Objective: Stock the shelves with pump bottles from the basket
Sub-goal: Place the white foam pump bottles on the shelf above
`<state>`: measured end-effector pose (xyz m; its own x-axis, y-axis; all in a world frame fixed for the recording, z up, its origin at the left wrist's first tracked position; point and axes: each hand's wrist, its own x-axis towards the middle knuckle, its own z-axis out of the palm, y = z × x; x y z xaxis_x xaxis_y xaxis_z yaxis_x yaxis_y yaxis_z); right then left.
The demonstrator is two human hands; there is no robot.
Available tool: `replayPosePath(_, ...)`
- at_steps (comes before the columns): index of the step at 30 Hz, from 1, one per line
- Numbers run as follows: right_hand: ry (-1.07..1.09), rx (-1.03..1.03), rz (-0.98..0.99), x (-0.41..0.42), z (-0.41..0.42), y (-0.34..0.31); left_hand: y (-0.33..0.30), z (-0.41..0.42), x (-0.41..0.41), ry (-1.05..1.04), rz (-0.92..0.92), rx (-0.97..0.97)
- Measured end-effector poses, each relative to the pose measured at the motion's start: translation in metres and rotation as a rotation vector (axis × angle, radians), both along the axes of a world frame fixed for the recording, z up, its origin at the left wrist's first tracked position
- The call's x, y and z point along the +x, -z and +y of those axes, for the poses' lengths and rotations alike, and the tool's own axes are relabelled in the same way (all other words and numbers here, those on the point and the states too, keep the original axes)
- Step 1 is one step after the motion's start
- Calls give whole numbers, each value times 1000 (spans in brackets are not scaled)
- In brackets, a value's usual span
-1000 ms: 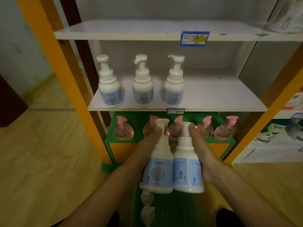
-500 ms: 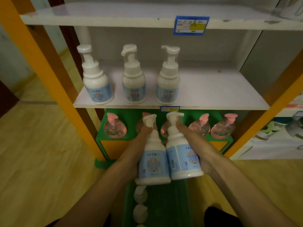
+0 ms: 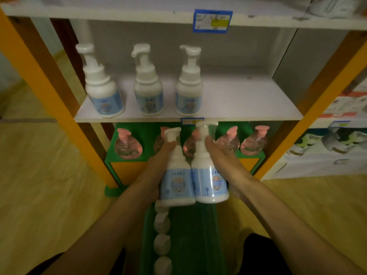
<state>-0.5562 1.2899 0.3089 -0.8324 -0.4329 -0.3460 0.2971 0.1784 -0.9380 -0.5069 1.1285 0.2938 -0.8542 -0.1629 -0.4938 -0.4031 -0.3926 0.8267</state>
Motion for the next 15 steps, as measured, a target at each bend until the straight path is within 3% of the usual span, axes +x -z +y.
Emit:
replayPosePath(9, 488, -162, 230, -19, 6, -20, 11, -2, -14, -164, 15, 103)
replayPosePath(15, 471, -161, 384, -75, 13, -52, 8, -2, -20, -214, 51, 133)
